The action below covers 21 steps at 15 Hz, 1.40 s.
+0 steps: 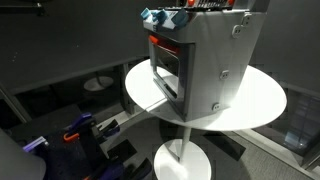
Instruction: Push the top right button on the toy stove
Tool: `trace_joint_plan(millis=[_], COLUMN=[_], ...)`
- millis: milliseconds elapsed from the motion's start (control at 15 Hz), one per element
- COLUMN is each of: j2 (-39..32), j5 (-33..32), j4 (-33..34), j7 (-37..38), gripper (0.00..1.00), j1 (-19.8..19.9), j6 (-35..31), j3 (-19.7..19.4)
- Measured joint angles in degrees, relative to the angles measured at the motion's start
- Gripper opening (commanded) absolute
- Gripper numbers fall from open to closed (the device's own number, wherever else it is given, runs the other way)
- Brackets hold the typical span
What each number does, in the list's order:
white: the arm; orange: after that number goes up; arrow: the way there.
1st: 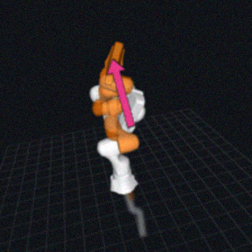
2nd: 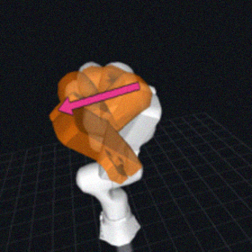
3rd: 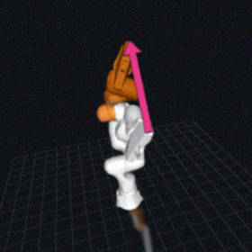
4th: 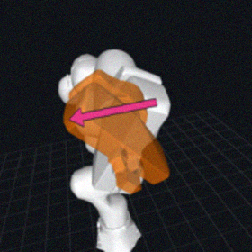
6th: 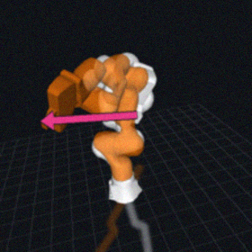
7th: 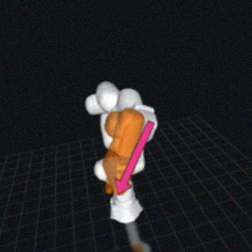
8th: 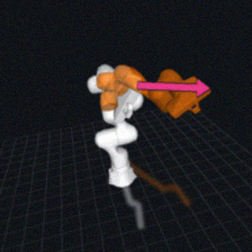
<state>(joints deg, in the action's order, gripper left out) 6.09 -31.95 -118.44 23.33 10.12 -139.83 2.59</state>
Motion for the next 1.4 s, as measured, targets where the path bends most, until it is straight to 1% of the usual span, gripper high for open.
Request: trace_joint_plan(millis=[333, 667, 1200, 1400], j2=[-5.02, -8.59, -9.3, -8.63], j5=[-0.14, -0.14, 0.07, 0.5], j4=[4.88, 8.01, 8.99, 9.01], j7=[0.24, 0.25, 0.25, 0.26], gripper=[1.0, 1.0, 1.0, 1.0], j1=[-1.42, -3.58, -5.41, -5.78], j6=[0.0, 0.07, 1.14, 2.78], j3=[-1.29, -3.07, -4.7, -4.81])
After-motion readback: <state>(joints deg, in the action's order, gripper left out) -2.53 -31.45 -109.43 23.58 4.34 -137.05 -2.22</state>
